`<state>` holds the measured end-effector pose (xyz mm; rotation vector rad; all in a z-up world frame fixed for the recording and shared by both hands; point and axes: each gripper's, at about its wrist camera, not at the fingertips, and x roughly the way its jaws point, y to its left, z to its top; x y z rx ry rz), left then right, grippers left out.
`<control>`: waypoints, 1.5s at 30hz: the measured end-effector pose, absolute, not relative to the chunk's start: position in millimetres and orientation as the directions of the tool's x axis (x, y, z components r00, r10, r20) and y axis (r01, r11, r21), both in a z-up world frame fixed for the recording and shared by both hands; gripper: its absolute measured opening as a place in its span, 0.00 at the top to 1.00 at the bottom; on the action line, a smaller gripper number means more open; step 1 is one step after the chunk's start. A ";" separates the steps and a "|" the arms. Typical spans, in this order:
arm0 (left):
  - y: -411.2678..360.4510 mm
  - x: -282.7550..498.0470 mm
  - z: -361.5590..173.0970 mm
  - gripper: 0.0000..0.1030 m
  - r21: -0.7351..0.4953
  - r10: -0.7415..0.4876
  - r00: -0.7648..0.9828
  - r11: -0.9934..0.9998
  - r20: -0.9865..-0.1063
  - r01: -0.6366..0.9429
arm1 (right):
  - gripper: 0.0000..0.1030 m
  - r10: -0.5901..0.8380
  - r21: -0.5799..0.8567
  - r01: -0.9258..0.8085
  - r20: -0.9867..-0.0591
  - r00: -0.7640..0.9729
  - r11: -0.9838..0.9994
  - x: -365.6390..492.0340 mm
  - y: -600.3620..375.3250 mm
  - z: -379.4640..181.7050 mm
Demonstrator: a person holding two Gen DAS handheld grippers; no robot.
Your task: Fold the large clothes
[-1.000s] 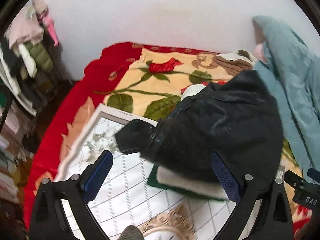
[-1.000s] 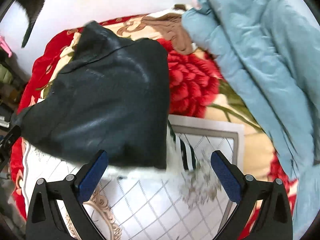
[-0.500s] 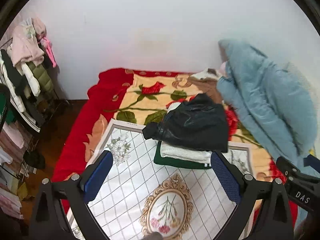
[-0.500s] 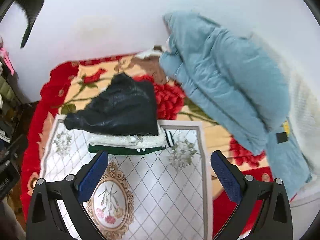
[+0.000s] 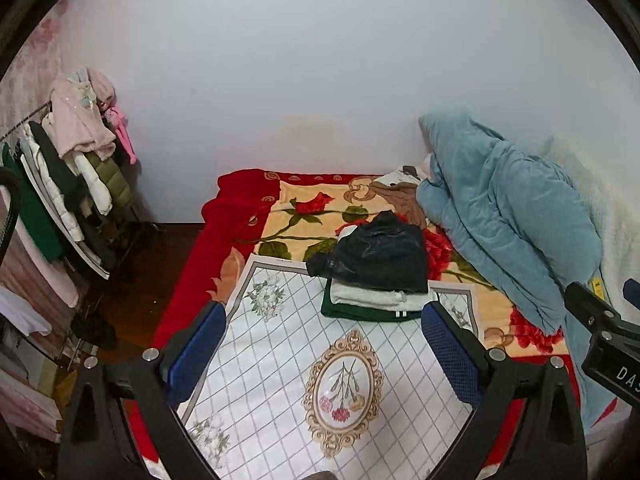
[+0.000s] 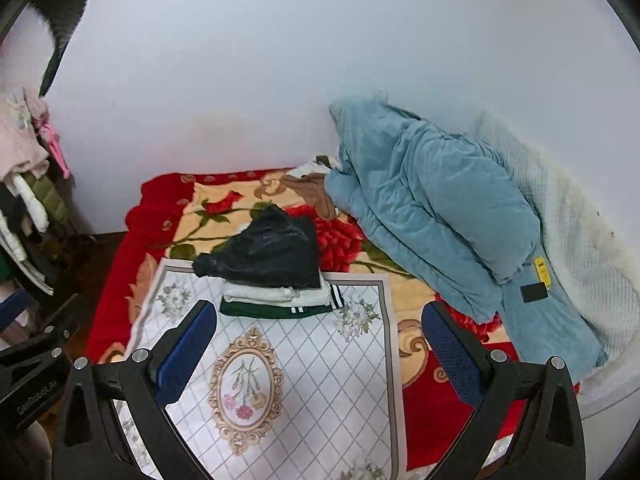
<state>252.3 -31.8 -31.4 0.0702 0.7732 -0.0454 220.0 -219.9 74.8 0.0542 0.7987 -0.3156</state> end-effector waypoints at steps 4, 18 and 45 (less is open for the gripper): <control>-34.4 234.1 -14.0 0.03 0.037 -0.024 0.700 0.997 -0.713 0.071 | 0.00 -0.226 -0.046 0.279 -0.719 0.658 0.959 196.2 -219.6 99.1; -46.9 192.9 14.0 0.03 0.022 -0.028 0.744 0.998 -0.667 0.057 | 0.00 -0.211 -0.056 0.239 -0.688 0.694 0.969 150.3 -217.8 145.6; -48.4 178.6 27.3 0.03 0.007 -0.022 0.769 0.999 -0.639 0.035 | 0.00 -0.201 -0.059 0.220 -0.678 0.707 0.974 144.8 -224.7 158.7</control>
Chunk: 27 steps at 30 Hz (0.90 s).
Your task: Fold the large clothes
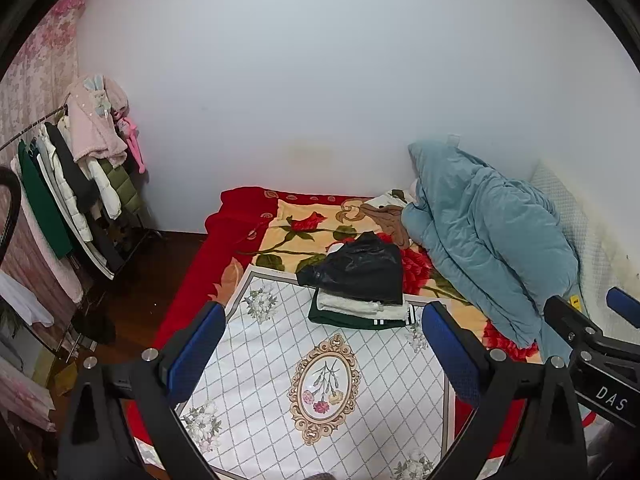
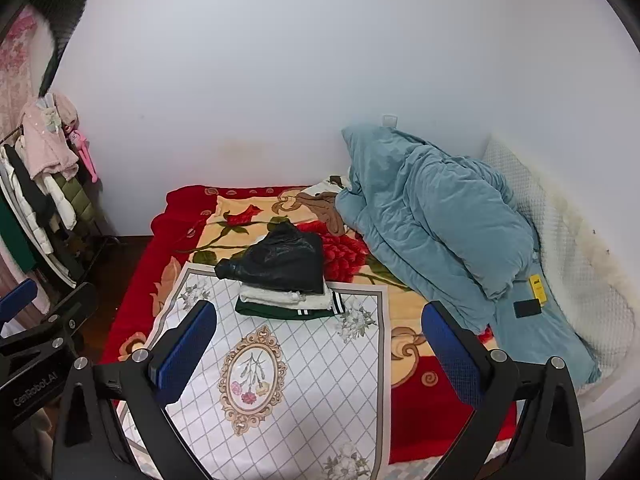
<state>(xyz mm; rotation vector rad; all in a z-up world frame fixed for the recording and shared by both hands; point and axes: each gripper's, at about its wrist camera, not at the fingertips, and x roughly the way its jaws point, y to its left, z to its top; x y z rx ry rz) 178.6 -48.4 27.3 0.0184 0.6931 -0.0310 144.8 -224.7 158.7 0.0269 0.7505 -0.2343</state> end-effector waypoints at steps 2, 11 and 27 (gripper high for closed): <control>-48.1 178.6 27.6 0.03 0.009 -0.022 0.768 0.999 -0.640 0.036 | 0.00 -0.208 -0.067 0.222 -0.675 0.708 0.973 146.0 -224.5 159.3; -47.9 179.0 29.2 0.03 0.012 -0.024 0.769 0.999 -0.639 0.041 | 0.00 -0.211 -0.066 0.226 -0.672 0.710 0.972 147.0 -227.0 160.9; -47.7 182.7 33.0 0.03 0.017 -0.024 0.776 0.999 -0.631 0.045 | 0.00 -0.214 -0.066 0.230 -0.667 0.713 0.971 150.8 -228.9 164.2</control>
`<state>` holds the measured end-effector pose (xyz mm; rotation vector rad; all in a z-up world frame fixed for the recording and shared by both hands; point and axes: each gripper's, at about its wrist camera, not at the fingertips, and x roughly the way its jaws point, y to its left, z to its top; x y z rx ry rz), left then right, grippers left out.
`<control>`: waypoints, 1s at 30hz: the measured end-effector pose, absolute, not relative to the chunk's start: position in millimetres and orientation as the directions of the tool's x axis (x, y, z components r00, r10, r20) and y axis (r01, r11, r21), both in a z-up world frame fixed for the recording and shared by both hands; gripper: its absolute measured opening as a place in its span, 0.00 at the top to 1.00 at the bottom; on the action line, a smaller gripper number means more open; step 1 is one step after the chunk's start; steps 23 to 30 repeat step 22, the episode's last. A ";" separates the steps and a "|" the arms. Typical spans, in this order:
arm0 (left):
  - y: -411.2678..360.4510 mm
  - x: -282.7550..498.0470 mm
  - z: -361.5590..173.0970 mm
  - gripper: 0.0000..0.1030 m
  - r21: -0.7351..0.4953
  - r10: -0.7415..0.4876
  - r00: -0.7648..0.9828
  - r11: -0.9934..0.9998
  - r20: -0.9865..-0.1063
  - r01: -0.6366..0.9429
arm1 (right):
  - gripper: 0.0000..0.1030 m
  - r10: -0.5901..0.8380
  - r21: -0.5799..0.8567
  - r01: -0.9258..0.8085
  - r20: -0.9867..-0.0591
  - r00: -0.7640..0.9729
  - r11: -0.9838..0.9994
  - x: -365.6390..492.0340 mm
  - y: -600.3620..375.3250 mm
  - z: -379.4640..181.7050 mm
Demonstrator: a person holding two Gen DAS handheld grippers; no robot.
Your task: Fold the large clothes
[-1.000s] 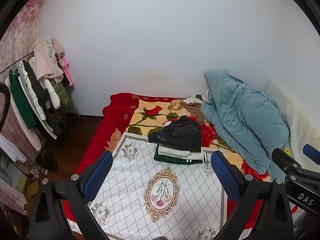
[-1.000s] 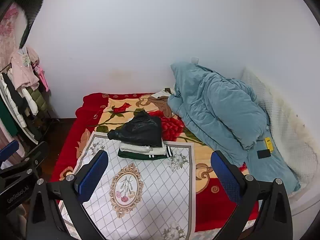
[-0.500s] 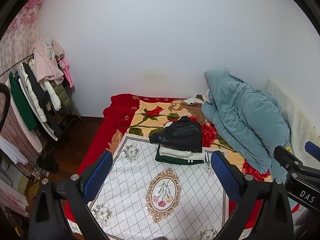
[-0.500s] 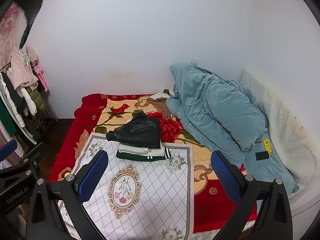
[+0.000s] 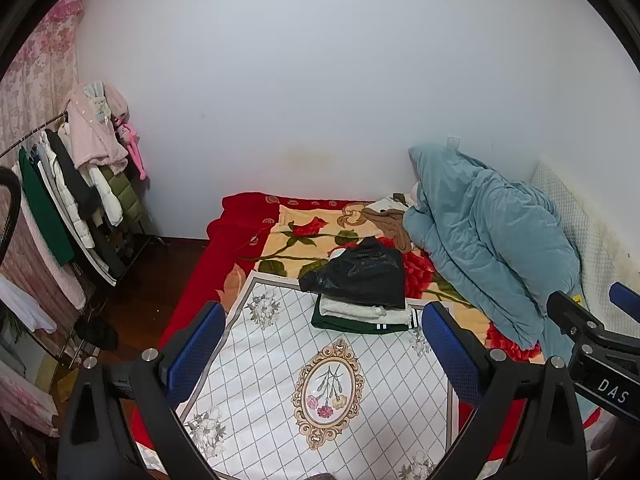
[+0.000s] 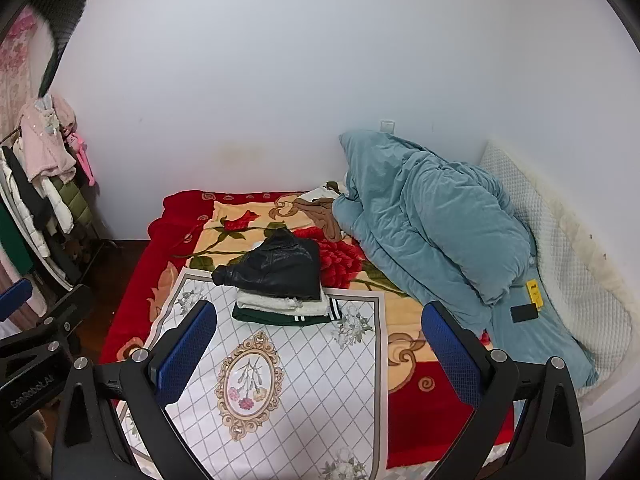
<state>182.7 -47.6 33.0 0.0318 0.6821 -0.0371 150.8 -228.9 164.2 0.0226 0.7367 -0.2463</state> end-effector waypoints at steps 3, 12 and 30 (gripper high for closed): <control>-47.5 182.7 33.1 0.02 0.019 -0.022 0.776 0.999 -0.630 0.044 | 0.00 -0.212 -0.063 0.231 -0.668 0.713 0.971 151.2 -229.8 165.1; -48.2 182.7 33.2 0.02 0.017 -0.023 0.777 0.999 -0.629 0.044 | 0.00 -0.219 -0.065 0.237 -0.665 0.714 0.969 147.9 -232.0 164.5; -47.6 182.5 35.7 0.02 0.014 -0.025 0.775 0.999 -0.632 0.044 | 0.00 -0.218 -0.068 0.233 -0.667 0.712 0.970 145.3 -231.9 164.5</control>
